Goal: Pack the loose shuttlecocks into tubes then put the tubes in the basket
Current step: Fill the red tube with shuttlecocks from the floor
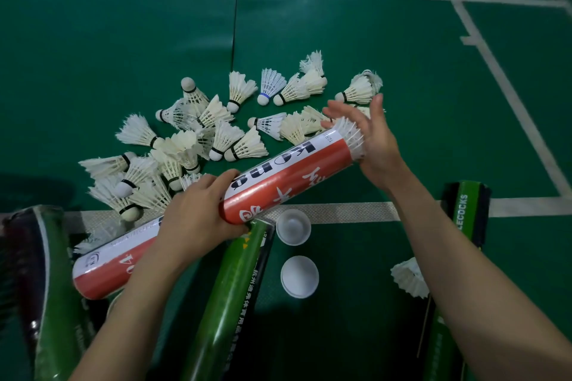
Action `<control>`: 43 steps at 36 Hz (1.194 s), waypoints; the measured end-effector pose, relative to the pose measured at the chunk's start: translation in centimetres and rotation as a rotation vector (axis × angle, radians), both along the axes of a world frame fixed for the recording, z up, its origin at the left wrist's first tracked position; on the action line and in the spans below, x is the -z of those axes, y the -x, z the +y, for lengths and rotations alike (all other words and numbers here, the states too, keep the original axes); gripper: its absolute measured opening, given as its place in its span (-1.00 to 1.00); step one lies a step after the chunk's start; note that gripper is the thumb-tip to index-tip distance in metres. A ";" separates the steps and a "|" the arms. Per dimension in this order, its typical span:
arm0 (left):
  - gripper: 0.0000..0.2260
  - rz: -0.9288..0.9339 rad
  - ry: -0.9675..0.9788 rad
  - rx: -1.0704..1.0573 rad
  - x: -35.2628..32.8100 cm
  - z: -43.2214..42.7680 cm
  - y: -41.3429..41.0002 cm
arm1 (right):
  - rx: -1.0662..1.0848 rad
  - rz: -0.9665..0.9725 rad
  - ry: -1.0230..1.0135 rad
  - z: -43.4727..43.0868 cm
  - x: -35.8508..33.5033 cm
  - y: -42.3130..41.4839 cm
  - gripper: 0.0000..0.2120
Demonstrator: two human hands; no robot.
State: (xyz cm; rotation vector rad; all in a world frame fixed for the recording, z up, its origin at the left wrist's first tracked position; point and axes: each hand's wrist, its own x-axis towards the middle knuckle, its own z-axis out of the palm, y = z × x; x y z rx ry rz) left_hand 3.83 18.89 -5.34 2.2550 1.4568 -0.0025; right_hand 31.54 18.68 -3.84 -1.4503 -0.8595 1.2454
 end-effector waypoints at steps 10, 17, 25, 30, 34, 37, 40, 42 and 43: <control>-0.16 0.072 -0.029 -0.006 0.3 0.1 0.1 | -0.142 -0.009 0.076 -0.2 2.0 1.9 -0.40; -0.17 0.128 0.015 -0.070 0.5 0.2 -0.3 | -0.076 -0.199 0.105 1.4 3.4 2.3 -0.45; -0.23 0.091 0.030 -0.227 1.1 0.3 0.4 | 0.091 -0.794 0.202 3.8 7.3 -0.3 -0.59; -0.18 0.078 0.086 -0.242 1.3 0.1 0.8 | -0.142 -0.874 0.287 3.5 9.0 -0.3 -0.48; -0.18 0.084 0.102 -0.242 1.1 0.0 0.7 | -0.156 -0.964 0.302 2.8 9.6 0.0 -0.61; -0.18 0.079 0.106 -0.249 1.1 0.0 0.8 | -0.015 -0.984 0.283 2.3 9.5 -0.1 -0.74; -0.19 0.069 0.101 -0.248 1.1 0.1 0.8 | 0.231 -0.750 0.255 1.5 8.8 -0.5 -0.69; -0.20 0.072 0.092 -0.241 1.0 0.0 0.7 | 0.346 -0.543 0.192 0.7 8.0 -1.1 -0.65; -0.20 0.077 0.090 -0.233 1.0 0.0 0.6 | 0.383 -0.406 0.136 0.3 7.6 -1.3 -0.60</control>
